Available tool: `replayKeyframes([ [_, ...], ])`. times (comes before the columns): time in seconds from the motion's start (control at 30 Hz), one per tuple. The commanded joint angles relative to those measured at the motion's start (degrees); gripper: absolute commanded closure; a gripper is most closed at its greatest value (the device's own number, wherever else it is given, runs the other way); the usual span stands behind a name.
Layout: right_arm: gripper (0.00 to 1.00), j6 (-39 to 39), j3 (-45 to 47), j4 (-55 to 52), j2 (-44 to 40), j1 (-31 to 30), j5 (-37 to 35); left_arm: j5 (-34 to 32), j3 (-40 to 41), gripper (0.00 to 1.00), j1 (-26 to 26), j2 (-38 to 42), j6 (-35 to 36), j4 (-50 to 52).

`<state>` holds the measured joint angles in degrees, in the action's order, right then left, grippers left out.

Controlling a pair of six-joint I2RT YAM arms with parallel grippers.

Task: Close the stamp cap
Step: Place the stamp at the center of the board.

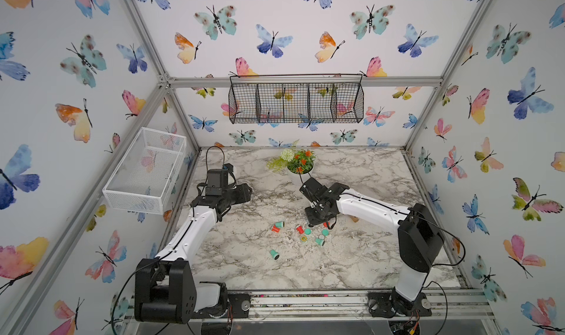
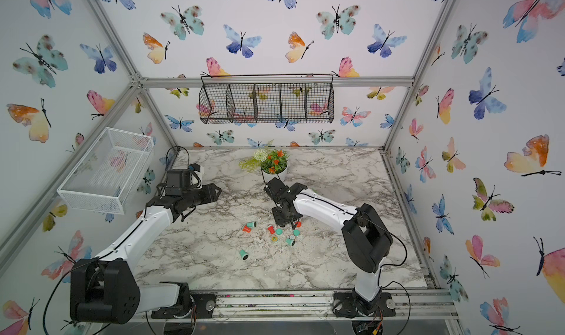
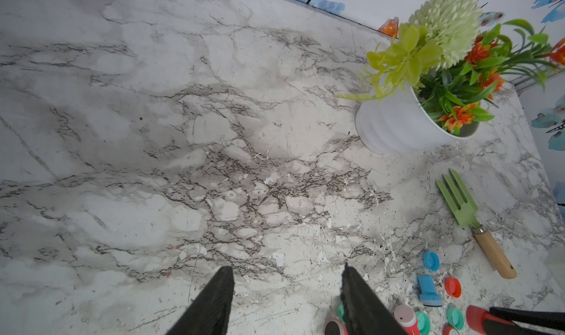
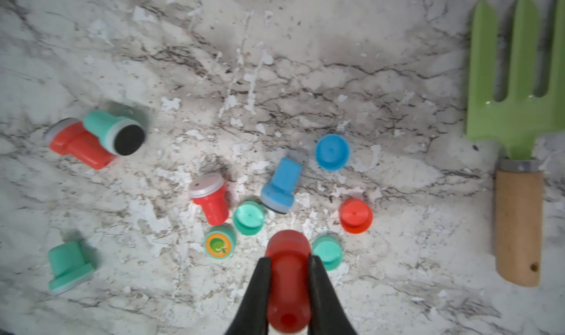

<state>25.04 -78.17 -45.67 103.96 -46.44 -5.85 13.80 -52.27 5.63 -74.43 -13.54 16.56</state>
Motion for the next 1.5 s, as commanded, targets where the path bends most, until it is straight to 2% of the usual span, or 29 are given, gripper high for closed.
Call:
replayKeyframes([
  [0.0,0.99,-3.15,3.60,-0.14,-0.44,4.19,-1.42,0.35,-0.02,0.41,-0.27,-0.09,0.09,0.05],
  [0.2,0.99,-6.67,6.07,3.07,1.77,10.31,-1.30,0.48,0.02,0.41,-0.24,-0.14,0.09,0.05],
  [0.53,0.99,-9.78,0.86,5.61,8.17,13.04,-1.28,-0.09,0.07,0.41,-0.22,-0.04,0.09,0.12],
  [0.83,0.87,-10.46,-1.62,8.73,10.64,13.56,-0.28,-0.27,0.08,0.41,-0.22,-0.18,0.18,0.13],
  [1.1,0.76,-9.40,-2.12,9.51,9.61,14.55,1.36,-0.27,0.08,0.41,-0.26,-0.19,0.18,0.14],
  [1.47,0.67,-9.65,-3.74,8.54,8.65,14.70,1.36,-0.27,0.11,0.41,-0.26,-0.15,0.12,0.14],
])
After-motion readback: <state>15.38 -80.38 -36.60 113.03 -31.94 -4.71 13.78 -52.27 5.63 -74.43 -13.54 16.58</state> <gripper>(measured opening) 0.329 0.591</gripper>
